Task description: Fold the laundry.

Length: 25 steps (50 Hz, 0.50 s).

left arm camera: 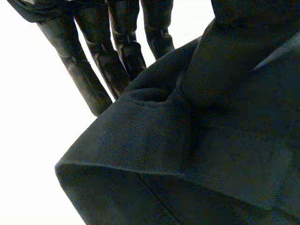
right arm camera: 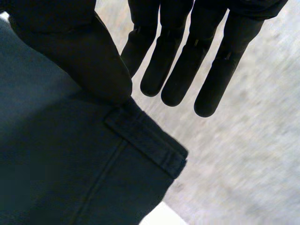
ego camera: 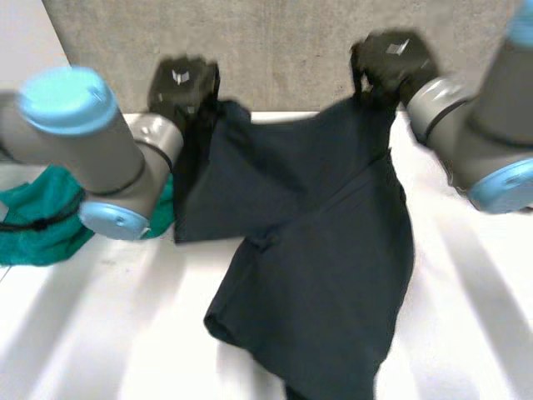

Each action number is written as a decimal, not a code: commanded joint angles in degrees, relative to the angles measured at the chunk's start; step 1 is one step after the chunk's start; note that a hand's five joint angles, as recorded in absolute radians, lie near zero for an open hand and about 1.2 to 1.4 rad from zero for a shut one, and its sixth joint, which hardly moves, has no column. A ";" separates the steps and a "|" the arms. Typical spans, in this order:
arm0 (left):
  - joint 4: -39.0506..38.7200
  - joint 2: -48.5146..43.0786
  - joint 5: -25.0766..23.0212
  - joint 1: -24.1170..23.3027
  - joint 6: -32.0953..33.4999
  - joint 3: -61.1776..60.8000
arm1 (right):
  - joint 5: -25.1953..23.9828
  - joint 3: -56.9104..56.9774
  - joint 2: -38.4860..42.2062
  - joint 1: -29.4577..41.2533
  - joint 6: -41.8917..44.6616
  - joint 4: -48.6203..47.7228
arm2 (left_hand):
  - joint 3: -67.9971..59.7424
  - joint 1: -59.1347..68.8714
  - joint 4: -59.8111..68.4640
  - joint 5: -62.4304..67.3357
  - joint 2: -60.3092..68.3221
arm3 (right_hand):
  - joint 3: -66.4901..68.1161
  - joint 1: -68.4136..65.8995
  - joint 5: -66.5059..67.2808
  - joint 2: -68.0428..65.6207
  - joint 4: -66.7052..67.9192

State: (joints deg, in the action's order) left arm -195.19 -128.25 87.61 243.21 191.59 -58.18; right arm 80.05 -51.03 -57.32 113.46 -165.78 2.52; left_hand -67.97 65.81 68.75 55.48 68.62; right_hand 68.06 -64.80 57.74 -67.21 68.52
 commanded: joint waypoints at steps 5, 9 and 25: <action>-9.60 -9.57 0.90 7.19 0.28 5.18 | 1.07 0.76 12.93 3.26 0.37 -11.84 | 38.57 -36.40 -39.35 -36.08 -39.22 | -58.06 54.80 -57.74 57.21 -58.52; -9.33 -5.71 1.16 6.66 0.98 3.08 | 0.81 -0.73 7.49 3.00 0.55 -10.35 | 39.25 -37.09 -40.04 -36.77 -39.90 | -58.06 54.80 -57.74 57.21 -58.52; 4.81 24.53 3.01 -9.76 3.88 -33.28 | -11.93 -21.65 -9.13 -12.03 27.25 10.04 | 38.07 -35.91 -38.86 -35.59 -38.73 | -58.06 54.80 -57.74 57.21 -58.52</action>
State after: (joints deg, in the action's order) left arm -195.03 -110.31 90.92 239.60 195.55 -78.66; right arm 72.34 -65.07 -64.55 107.26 -153.02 4.56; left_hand -27.77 27.08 26.88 16.43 27.50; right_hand 12.07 -12.93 2.51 -12.36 12.04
